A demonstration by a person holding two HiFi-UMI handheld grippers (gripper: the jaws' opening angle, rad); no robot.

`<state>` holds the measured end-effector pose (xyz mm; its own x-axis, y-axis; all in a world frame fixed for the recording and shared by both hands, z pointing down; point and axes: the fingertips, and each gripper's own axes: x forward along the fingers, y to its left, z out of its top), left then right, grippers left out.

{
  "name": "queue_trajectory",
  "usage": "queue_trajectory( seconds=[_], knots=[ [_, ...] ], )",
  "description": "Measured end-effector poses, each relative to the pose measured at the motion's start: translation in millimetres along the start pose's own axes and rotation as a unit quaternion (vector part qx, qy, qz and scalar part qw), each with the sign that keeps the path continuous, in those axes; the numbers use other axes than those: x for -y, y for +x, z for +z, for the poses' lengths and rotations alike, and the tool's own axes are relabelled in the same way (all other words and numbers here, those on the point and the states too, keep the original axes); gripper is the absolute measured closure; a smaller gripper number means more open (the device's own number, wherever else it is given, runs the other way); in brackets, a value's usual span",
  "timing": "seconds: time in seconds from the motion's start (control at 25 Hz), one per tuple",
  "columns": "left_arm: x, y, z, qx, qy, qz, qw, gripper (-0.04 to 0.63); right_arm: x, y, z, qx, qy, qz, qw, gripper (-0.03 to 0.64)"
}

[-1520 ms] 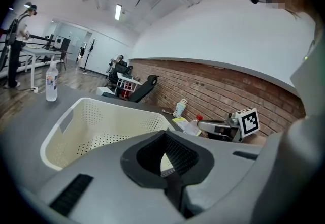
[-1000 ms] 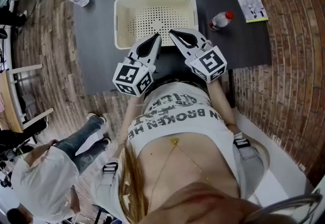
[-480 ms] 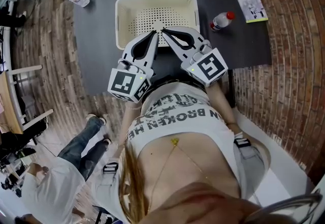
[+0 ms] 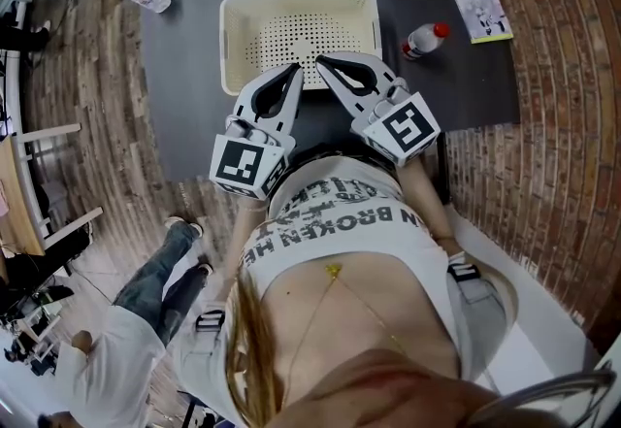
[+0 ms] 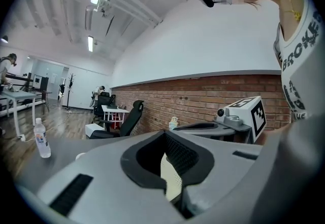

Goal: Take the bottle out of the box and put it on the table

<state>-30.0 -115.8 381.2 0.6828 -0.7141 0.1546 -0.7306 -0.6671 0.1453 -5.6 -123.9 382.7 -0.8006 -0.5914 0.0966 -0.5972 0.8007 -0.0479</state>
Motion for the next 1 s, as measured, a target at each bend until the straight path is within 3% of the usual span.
queue_trajectory(
  seconds=[1.0],
  knots=[
    [1,2,-11,-0.011,-0.001,-0.011,0.9999,0.595,-2,0,-18,-0.043,0.009,-0.002,0.999,0.607]
  ],
)
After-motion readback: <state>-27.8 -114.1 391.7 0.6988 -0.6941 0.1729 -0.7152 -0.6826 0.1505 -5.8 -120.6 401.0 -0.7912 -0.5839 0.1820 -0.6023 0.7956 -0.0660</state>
